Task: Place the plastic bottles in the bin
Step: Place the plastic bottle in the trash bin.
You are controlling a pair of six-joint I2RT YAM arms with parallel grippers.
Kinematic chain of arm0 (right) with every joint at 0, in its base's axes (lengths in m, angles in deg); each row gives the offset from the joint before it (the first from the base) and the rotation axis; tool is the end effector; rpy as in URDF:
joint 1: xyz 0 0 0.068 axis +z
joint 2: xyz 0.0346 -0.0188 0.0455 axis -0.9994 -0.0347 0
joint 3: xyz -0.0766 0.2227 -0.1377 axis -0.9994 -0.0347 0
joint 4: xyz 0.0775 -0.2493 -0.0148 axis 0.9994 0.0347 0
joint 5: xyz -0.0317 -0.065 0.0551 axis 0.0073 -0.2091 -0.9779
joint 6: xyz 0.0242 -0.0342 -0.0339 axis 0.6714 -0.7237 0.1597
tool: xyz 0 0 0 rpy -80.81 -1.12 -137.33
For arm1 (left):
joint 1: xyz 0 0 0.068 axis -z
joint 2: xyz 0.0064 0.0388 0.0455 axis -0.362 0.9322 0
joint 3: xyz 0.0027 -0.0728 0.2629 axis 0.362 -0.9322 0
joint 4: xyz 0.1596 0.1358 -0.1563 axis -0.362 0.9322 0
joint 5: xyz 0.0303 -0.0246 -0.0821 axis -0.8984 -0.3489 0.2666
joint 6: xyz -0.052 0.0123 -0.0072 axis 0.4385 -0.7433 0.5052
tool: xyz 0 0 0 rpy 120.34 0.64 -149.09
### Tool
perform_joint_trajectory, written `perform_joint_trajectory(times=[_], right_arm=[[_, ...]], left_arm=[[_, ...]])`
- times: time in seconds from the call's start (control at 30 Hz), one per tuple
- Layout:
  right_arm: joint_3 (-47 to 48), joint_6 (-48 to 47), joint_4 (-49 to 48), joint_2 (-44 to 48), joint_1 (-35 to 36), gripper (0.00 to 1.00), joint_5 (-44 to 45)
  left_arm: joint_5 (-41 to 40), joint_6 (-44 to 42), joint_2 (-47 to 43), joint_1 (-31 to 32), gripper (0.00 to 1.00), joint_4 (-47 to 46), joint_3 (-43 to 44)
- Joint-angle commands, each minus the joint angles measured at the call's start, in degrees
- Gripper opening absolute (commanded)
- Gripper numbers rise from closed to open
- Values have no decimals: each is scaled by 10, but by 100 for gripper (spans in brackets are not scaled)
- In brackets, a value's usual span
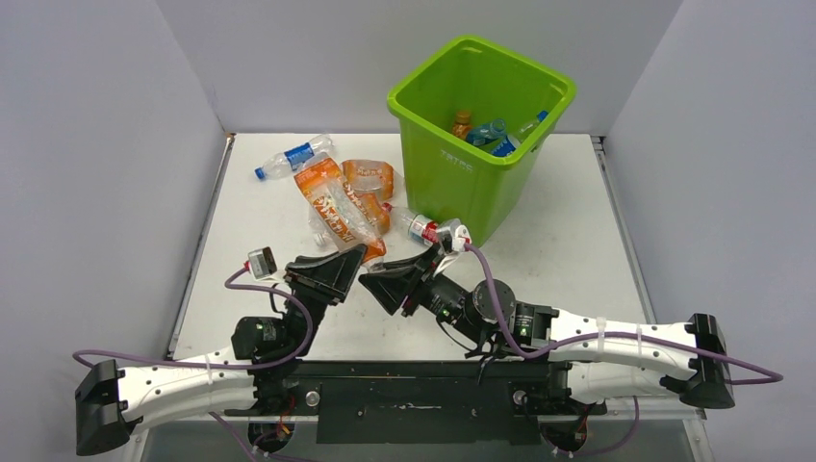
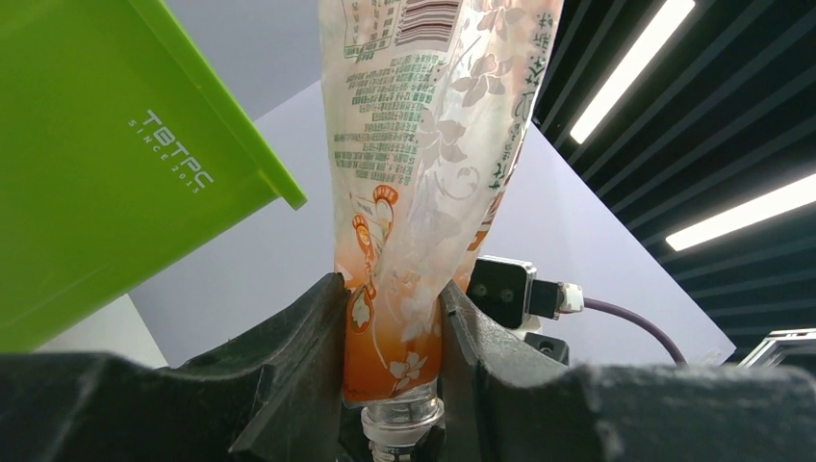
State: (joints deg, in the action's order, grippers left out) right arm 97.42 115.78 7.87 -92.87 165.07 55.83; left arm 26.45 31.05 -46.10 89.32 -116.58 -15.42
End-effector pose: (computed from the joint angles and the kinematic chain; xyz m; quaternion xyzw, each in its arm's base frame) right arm 0.0660 0.2444 0.3671 -0.1492 0.6360 0.5634 0.5058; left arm 0.0702 -0.1245 0.3146 -0.1855 0.4276 -0.6938 0.5490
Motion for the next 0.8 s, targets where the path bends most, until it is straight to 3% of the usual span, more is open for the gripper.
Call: perform_joint_trajectory(times=[0.0,0.03,0.07,0.17,0.2,0.23,0.33,0.47,0.63,0.77], right_arm=[[23,-4,-38,2,-3,26,9],[26,-7,-38,1,-2,15,8],[29,-10,-35,2,-3,8,8],[37,-24,7,23,-2,5,14],[40,-30,28,37,-2,5,18],[44,-36,55,52,-3,5,20],[92,-61,195,104,-4,5,32],[211,-77,463,130,-5,5,35],[334,-62,710,101,-5,5,29],[367,-38,790,77,-5,5,-3]], left_arm=[[18,-16,-16,4,1,-10,8],[20,-18,-17,4,6,-6,9],[23,-22,-18,4,23,-5,8],[29,-41,-34,4,63,9,5],[29,-51,-46,4,85,17,4],[23,-64,-62,4,99,27,2],[10,-126,-144,4,96,109,9],[17,-314,-245,4,96,374,101],[116,-572,-184,4,96,586,246],[180,-781,-86,5,96,694,319]])
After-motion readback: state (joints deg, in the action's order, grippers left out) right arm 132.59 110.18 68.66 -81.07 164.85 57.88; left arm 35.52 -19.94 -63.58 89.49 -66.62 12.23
